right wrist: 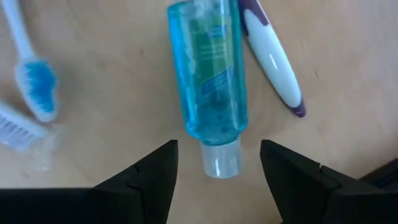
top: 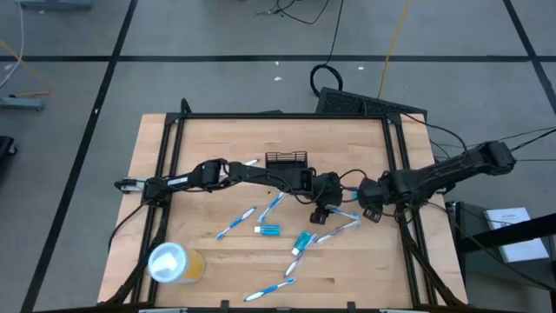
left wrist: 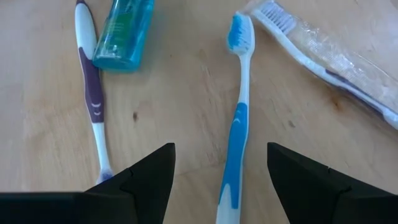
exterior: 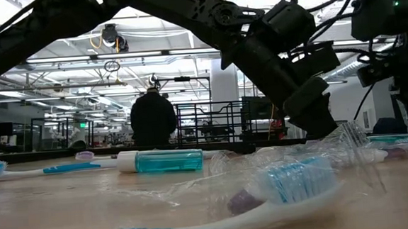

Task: Pick & Place toothbrushing station
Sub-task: Put the blue mouthwash bottle into the black organizer

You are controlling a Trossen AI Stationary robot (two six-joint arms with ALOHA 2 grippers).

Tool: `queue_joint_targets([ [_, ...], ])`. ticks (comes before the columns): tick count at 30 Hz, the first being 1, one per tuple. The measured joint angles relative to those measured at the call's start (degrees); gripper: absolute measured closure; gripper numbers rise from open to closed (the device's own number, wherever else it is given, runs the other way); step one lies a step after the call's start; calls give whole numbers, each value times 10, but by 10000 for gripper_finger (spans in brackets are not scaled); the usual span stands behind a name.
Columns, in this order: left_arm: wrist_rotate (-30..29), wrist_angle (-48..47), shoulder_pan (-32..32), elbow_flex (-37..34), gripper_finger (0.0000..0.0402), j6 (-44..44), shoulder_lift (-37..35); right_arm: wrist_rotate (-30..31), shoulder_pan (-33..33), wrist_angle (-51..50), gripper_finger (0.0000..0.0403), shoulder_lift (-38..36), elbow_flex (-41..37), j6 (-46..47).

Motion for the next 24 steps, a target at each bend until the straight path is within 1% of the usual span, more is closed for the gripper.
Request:
queue_joint_targets([
  [7, 0, -8, 0, 0, 144, 2, 0, 1, -4, 2, 180, 37, 0, 2],
  [11, -1, -14, 0, 0, 144, 3, 0, 2, -4, 13, 195, 58, 0, 4],
  [13, -1, -20, 0, 0, 144, 4, 0, 1, -4, 22, 211, 67, 0, 2],
  [15, -1, -25, -1, 0, 144, 5, 0, -1, -3, 29, 236, 76, 1, 1],
  [20, -1, -36, 0, 0, 144, 4, 0, -13, -3, 47, 320, 86, 2, -4],
  [24, -4, -37, -1, 0, 144, 0, 0, -12, 10, 58, 322, 86, 2, -4],
])
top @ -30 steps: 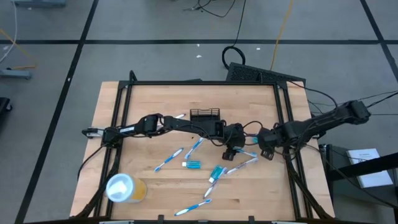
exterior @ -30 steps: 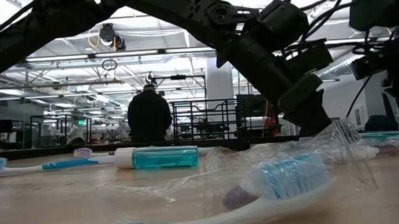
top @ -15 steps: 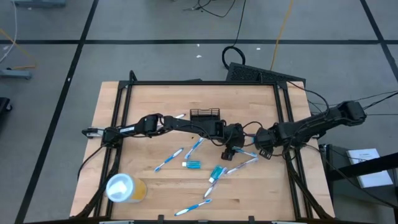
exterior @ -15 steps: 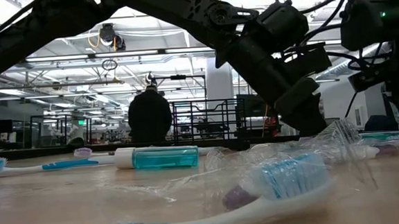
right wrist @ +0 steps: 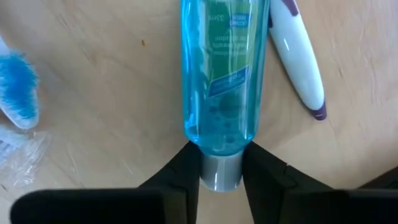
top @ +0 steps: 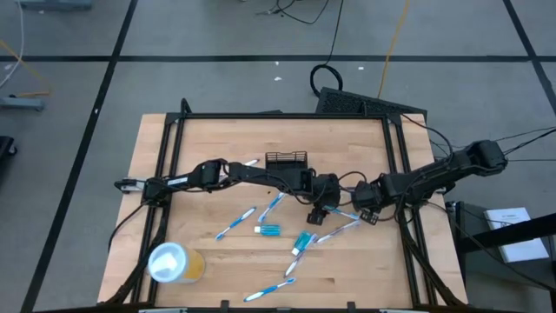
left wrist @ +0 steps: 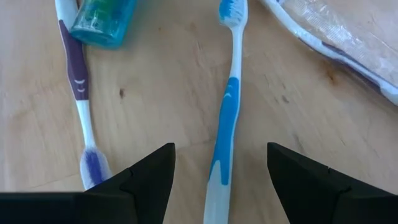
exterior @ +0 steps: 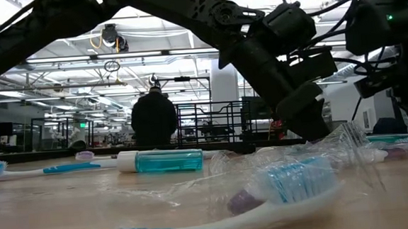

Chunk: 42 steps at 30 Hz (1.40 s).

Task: Pick & Place toothbrushing station
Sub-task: Put the blue mouthwash bottle into the black organizer

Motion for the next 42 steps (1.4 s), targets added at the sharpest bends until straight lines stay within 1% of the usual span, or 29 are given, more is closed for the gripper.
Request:
queue_joint_targets([
  [6, -28, -16, -2, 0, 144, 1, -6, 7, 27, 6, 322, 0, -1, 24],
  [9, -33, -23, -2, 1, 144, 0, -13, 28, 50, 6, 322, 1, -1, 45],
  [15, -56, -69, -17, 1, 144, 0, -42, 62, 93, 19, 322, 1, -1, 78],
  [18, -85, -105, -31, 1, 144, 0, -65, 75, 114, 31, 322, 1, 14, 86],
  [22, -140, -174, -53, 0, 144, 1, -93, 100, 132, 24, 322, 1, 41, 83],
  [25, -160, -213, -65, -2, 144, -6, -106, 114, 133, 25, 322, 2, 58, 66],
  [29, -171, -259, -74, -2, 144, -16, -113, 122, 124, 61, 322, 12, 67, 16],
  [35, -198, -316, -71, -3, 144, -41, -113, 122, 100, 133, 322, 74, 93, -66],
  [38, -212, -362, -69, -3, 144, -52, -113, 126, 92, 149, 322, 110, 113, -100],
  [40, -214, -390, -66, -3, 144, -65, -114, 138, 91, 150, 322, 128, 126, -115],
  [42, -230, -418, -64, -3, 144, -75, -118, 150, 91, 150, 322, 137, 139, -125],
])
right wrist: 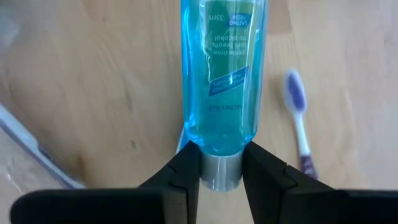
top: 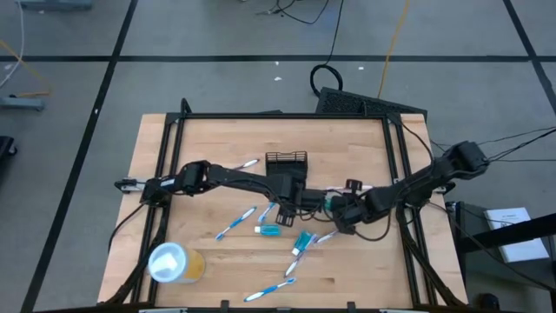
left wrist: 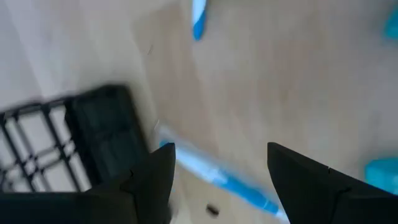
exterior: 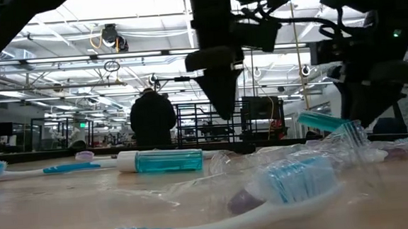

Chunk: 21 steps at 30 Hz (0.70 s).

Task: Pick & Place toothbrushing station
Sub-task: Put the blue mouthwash bottle into the black organizer

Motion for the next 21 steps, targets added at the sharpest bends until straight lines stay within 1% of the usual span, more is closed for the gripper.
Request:
queue_joint_targets([
  [3, -30, -19, 3, -13, 144, -12, -22, 13, 4, 10, 322, -1, 7, -6],
  [5, -33, -20, 6, -34, 144, -17, -51, 23, 12, 9, 322, -11, 7, 3],
  [8, -38, 2, 14, -87, 144, -31, -110, 32, 20, -35, 322, -29, 7, 37],
  [10, -39, 27, 20, -144, 144, -43, -158, 53, 27, -85, 322, -37, 7, 66],
  [13, -39, 82, 25, -261, 144, -65, -245, 62, 38, -131, 322, -47, 6, 100],
  [15, -32, 127, 26, -355, 144, -86, -307, 62, 44, -133, 322, -49, 4, 112],
  [17, -8, 184, 25, -451, 144, -109, -368, 60, 47, -123, 322, -50, -2, 111],
  [19, 17, 266, 19, -547, 144, -128, -428, 59, 47, -114, 322, -50, -3, 105],
  [21, 37, 379, 6, -634, 144, -146, -481, 60, 43, -90, 322, -50, -3, 86],
])
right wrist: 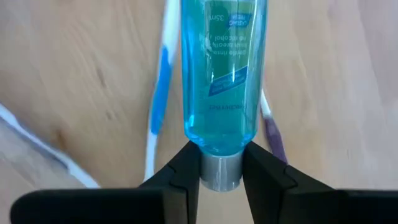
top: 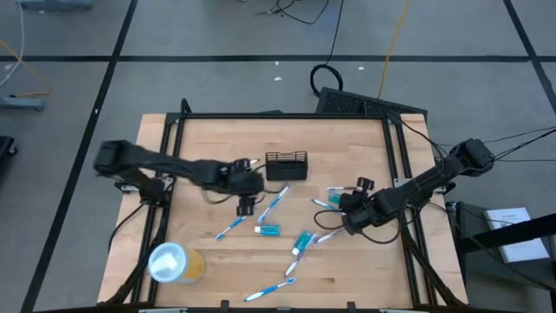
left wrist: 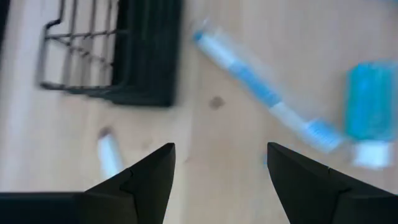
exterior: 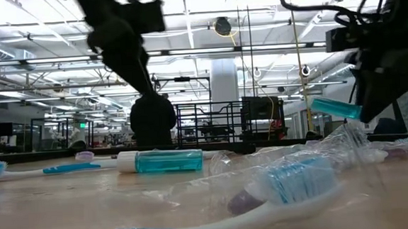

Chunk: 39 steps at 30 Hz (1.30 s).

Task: Pick & Place toothbrushing station
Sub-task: Put the blue mouthwash bottle into the black organizer

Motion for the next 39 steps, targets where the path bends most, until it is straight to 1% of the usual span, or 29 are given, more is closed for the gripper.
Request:
queue_joint_targets([
  [3, 26, 189, -26, -119, 144, -12, -59, -2, -13, 47, 322, 0, 0, -39],
  [7, 27, 432, -57, -240, 144, -24, -84, -32, -34, 118, 322, 6, 0, -95],
  [9, 25, 521, -67, -280, 144, -32, -82, -48, -47, 151, 322, 16, 0, -119],
  [11, 14, 570, -73, -301, 144, -39, -72, -69, -61, 182, 322, 27, 0, -140],
  [15, -4, 575, -77, -315, 144, -50, -68, -111, -85, 258, 322, 64, 0, -183],
  [18, -8, 564, -79, -315, 144, -51, -68, -144, -99, 292, 322, 102, 15, -209],
  [23, -10, 559, -79, -315, 144, -51, -68, -169, -104, 300, 322, 180, 78, -254],
  [27, -10, 555, -79, -314, 144, -51, -68, -194, -109, 297, 322, 238, 130, -273],
  [31, -11, 540, -79, -314, 144, -57, -68, -191, -117, 303, 322, 270, 156, -287],
  [36, -10, 529, -82, -314, 144, -66, -68, -179, -119, 316, 320, 270, 157, -298],
  [37, -10, 527, -83, -314, 144, -65, -68, -179, -119, 318, 306, 269, 156, -300],
  [39, -10, 526, -86, -314, 144, -64, -68, -182, -119, 319, 259, 270, 155, -300],
])
